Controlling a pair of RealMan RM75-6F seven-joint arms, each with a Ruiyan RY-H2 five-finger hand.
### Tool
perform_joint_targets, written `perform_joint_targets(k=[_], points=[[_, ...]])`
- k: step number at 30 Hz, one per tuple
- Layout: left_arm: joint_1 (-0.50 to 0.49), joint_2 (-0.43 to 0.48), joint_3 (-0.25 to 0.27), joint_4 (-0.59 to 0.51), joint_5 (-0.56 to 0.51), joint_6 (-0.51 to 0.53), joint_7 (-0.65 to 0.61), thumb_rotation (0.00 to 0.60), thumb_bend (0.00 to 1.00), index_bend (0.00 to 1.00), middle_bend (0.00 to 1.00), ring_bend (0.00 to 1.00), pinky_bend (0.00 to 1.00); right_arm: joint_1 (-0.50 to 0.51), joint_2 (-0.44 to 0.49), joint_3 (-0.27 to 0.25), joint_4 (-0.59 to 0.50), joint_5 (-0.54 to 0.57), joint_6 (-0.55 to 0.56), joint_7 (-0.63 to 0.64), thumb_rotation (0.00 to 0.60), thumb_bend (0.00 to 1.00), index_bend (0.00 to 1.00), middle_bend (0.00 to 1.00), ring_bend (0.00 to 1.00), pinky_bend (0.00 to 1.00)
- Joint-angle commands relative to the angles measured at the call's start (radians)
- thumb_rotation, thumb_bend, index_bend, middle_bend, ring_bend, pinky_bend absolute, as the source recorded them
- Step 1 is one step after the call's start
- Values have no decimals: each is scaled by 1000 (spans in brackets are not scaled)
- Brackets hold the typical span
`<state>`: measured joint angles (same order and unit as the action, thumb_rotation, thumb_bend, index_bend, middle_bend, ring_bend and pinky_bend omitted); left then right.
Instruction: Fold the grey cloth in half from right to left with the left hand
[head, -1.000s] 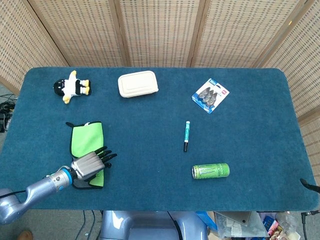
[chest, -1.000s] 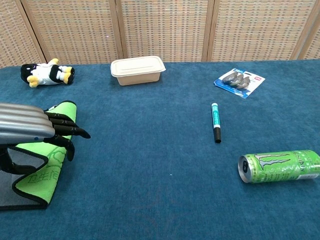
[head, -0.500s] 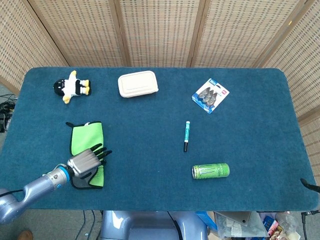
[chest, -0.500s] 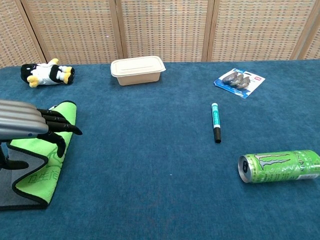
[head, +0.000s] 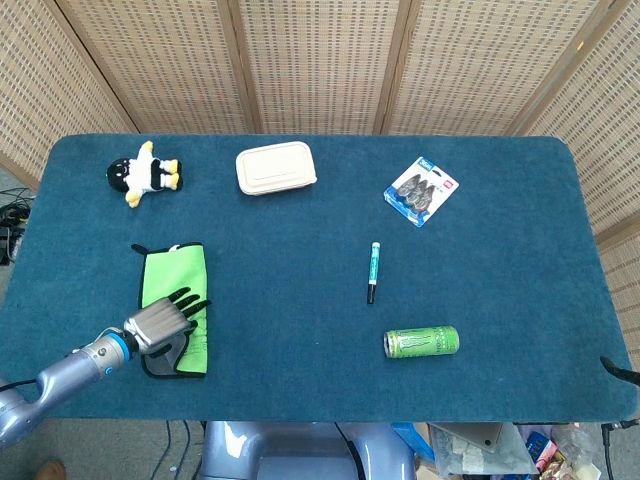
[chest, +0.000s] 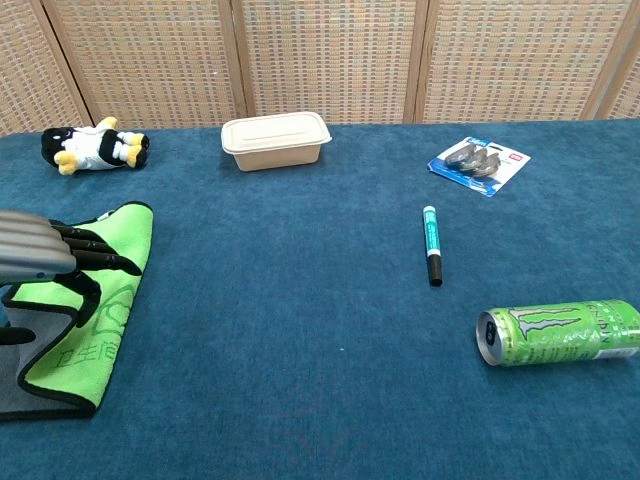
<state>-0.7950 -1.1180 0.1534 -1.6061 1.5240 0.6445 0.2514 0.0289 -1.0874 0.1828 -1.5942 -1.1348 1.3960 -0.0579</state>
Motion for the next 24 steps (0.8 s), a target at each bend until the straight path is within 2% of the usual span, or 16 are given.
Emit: perform_joint_targets(k=[1,5,10,13,24], points=[[6,-7,1,14,7,8,-10,600,394,405,0,0,0,0,-1,-1,-1,-1,1,-3,600,0,0,0,0,0],[11,-13,2,26,23,21,-30,600,395,429,0,0,0,-1,-1,0,-3,0,4,-6,600,0,0,0,0,0],[16,-20,6,38,48,37,-57,600,394,564,0,0,0,0,-1,-2,-4,-2,2,-6,600,0,0,0,0,0],[21,-21,15,44,65,46,-75,600,395,605,0,0,0,0,-1,-3,-4,-4,1,-5,600,0,0,0,0,0],[62,0,56,58,124,109,-111,600,394,614,0,0,0,-1,0,-7,-12,-16,8,-9,600,0,0,0,0,0]])
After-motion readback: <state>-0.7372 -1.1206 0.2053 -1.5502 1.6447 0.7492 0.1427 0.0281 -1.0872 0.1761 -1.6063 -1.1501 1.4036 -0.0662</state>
